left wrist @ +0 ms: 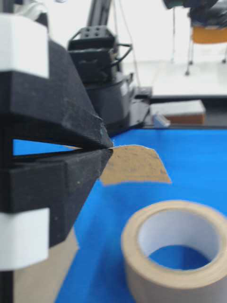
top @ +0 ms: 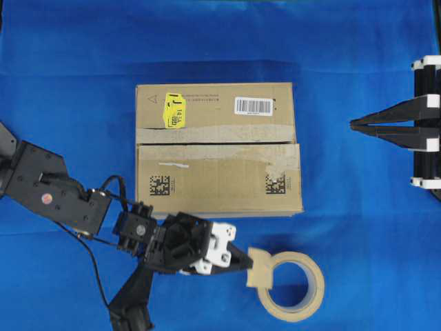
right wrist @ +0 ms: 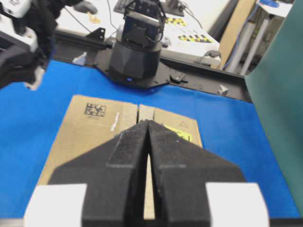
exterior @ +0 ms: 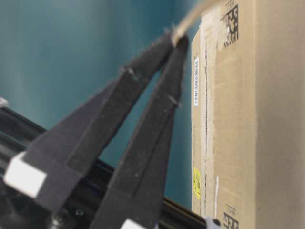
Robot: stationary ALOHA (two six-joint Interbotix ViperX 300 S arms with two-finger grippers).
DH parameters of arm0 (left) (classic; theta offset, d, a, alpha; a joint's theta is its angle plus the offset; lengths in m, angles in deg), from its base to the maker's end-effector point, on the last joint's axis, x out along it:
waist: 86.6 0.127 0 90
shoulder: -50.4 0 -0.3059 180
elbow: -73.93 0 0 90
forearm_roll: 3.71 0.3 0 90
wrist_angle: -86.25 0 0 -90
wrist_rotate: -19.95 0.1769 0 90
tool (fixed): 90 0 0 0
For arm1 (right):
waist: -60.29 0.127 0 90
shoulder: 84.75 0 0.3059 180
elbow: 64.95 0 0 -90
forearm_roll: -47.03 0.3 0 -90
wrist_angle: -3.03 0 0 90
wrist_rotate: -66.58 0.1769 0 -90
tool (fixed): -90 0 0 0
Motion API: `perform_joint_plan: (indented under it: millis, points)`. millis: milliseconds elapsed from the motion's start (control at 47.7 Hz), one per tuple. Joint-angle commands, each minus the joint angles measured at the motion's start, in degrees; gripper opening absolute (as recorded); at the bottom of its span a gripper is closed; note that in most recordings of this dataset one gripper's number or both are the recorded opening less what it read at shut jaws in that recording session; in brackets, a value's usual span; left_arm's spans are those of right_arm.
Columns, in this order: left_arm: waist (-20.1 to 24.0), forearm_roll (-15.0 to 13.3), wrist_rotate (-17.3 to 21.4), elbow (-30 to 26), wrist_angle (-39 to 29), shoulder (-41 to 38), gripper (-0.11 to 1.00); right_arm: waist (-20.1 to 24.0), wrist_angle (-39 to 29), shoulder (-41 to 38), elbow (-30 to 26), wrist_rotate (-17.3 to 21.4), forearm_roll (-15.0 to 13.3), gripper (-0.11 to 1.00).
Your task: Apply tape along the seams of the closed cardboard box to seal it securely.
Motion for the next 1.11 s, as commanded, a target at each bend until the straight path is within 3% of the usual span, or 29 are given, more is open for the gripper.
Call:
perform_joint_plan:
  millis: [0,524,859,1089]
  points:
    - [1.93,0.09,-0.09,0.79,0.35,3.08,0.01,-0.09,0.26,-0.26,-1.41,0.18,0.0,0.0]
    - [14.68,0.26,1.32,10.28,0.0,11.16,0.01,-0.09,0.0,-1.05,-1.41,0.26,-0.09,0.0]
    - [17.93,0.35,3.08,10.63,-1.58,11.25,0.01,-0.09,0.35,-2.64,-1.41,0.26,0.0,0.0]
    - [19.16,0.35,3.25,10.63,-6.86,10.9,0.01,-0.09,0.35,-2.81,-1.41,0.26,0.0,0.0]
